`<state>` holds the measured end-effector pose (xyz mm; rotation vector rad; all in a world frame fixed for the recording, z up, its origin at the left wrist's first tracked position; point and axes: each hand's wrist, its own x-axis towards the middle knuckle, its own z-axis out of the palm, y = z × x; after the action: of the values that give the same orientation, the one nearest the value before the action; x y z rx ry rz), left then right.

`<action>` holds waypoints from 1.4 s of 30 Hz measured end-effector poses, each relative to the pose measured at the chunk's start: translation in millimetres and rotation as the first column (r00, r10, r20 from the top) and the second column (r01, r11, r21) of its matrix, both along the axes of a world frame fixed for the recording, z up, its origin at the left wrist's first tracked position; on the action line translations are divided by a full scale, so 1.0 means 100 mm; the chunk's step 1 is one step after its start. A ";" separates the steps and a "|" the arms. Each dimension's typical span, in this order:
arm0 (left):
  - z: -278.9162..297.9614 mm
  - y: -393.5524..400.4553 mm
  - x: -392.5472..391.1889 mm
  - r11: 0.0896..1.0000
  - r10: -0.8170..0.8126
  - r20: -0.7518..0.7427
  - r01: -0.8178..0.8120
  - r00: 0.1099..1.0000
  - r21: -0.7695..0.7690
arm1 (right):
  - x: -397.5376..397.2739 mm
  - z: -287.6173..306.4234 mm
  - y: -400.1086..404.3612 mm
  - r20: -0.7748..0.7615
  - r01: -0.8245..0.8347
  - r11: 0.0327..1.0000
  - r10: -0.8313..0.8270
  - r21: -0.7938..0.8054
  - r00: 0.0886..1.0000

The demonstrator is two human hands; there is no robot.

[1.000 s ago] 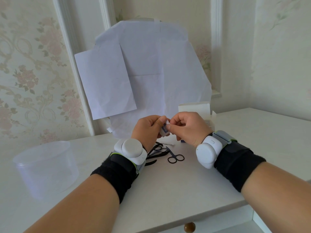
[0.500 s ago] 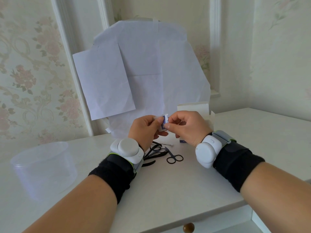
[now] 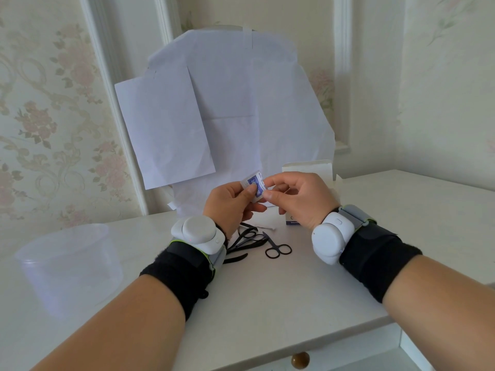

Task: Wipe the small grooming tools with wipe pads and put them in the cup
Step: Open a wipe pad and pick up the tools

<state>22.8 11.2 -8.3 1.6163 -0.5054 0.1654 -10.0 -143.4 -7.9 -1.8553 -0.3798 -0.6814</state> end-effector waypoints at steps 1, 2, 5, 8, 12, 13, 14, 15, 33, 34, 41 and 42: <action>0.00 0.00 0.00 1.000 -0.006 -0.019 0.006 1.000 -0.023 | 0.00 0.00 0.00 0.005 -0.011 1.000 0.011 0.000 1.000; 0.00 0.00 -0.01 0.999 -0.019 -0.042 0.017 0.999 -0.048 | -0.01 0.00 0.00 0.009 -0.019 1.000 0.019 0.005 1.000; 0.02 -0.02 -0.03 0.993 -0.051 -0.103 0.040 0.993 -0.107 | 0.00 -0.01 0.01 0.002 -0.042 0.999 0.042 0.028 0.999; 0.04 -0.02 -0.02 0.989 -0.045 -0.145 0.023 0.988 -0.146 | 0.01 -0.04 0.03 -0.026 -0.041 0.999 0.041 -0.010 0.999; 0.06 0.00 -0.01 0.982 -0.077 -0.205 0.039 0.976 -0.184 | -0.01 -0.06 0.06 -0.044 -0.028 0.998 0.025 -0.063 0.999; 0.07 0.00 -0.01 0.981 -0.085 -0.227 0.041 0.970 -0.191 | 0.00 -0.06 0.06 -0.040 -0.026 0.997 0.023 -0.077 0.999; 0.07 0.00 -0.02 0.980 -0.093 -0.257 0.042 0.962 -0.196 | 0.00 -0.07 0.06 -0.035 -0.022 0.996 0.019 -0.090 0.999; 0.07 0.01 -0.02 0.979 -0.101 -0.291 0.043 0.951 -0.198 | 0.01 -0.07 0.05 -0.028 -0.018 0.994 0.015 -0.103 0.999; 0.02 -0.05 -0.04 0.998 -0.051 -0.032 0.052 0.998 0.037 | 0.06 -0.04 -0.01 0.003 0.146 0.983 -0.146 -0.115 0.989; 0.01 -0.06 -0.04 0.997 -0.035 0.017 0.033 0.999 0.073 | 0.05 -0.04 -0.02 0.004 0.162 0.980 -0.163 -0.116 0.987; 0.00 -0.05 0.00 0.985 0.114 0.171 -0.134 0.979 0.111 | 0.02 -0.01 -0.02 0.056 0.211 0.976 -0.208 -0.049 0.977; 0.00 -0.04 0.00 0.983 0.132 0.179 -0.152 0.975 0.103 | 0.03 0.00 -0.02 0.058 0.214 0.976 -0.212 -0.034 0.976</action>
<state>22.8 6.9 -8.6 1.7625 -0.5392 0.3920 -7.4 -145.7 -8.3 -1.9360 -0.2319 -0.8767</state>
